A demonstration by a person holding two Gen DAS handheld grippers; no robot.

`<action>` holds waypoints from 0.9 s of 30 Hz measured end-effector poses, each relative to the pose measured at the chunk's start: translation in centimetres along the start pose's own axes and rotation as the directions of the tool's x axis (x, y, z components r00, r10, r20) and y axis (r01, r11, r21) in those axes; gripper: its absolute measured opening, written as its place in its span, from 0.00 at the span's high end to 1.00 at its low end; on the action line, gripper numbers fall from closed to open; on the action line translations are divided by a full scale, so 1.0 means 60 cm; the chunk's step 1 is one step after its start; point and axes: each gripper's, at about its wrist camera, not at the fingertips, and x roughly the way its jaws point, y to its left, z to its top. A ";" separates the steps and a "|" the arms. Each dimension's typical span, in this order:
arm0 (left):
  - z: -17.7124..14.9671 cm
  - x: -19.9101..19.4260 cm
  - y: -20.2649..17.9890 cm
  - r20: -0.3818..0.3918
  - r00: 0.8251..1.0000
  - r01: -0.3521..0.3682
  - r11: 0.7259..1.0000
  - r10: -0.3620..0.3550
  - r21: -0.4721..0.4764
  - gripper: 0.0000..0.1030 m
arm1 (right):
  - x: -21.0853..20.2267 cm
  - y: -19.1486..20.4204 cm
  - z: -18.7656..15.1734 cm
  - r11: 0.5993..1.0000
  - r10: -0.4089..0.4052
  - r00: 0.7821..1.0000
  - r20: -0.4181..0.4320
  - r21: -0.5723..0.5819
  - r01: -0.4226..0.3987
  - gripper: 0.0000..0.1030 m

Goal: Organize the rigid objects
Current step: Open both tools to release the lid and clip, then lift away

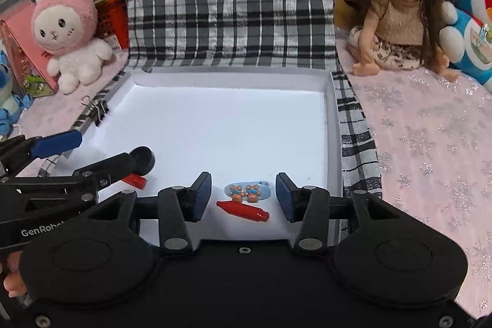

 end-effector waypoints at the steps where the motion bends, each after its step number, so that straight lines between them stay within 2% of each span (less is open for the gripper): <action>1: -0.003 -0.007 0.001 0.008 1.000 0.007 1.000 -0.007 -0.004 0.13 | -0.007 0.000 -0.003 1.000 0.005 1.000 0.015 -0.002 -0.005 0.53; 8: -0.022 -0.052 0.003 0.053 0.998 0.039 0.999 -0.038 -0.017 0.06 | -0.060 0.002 -0.033 0.999 0.034 0.992 0.125 -0.026 -0.031 0.44; 15: -0.055 -0.091 -0.012 0.093 0.994 0.048 0.998 -0.051 0.030 0.00 | -0.106 0.005 -0.079 0.997 0.056 0.975 0.215 -0.057 -0.045 0.38; 27: -0.118 -0.133 -0.028 0.112 0.992 0.047 0.998 -0.051 0.045 0.00 | -0.142 0.018 -0.162 0.990 0.048 0.959 0.280 -0.138 -0.010 0.31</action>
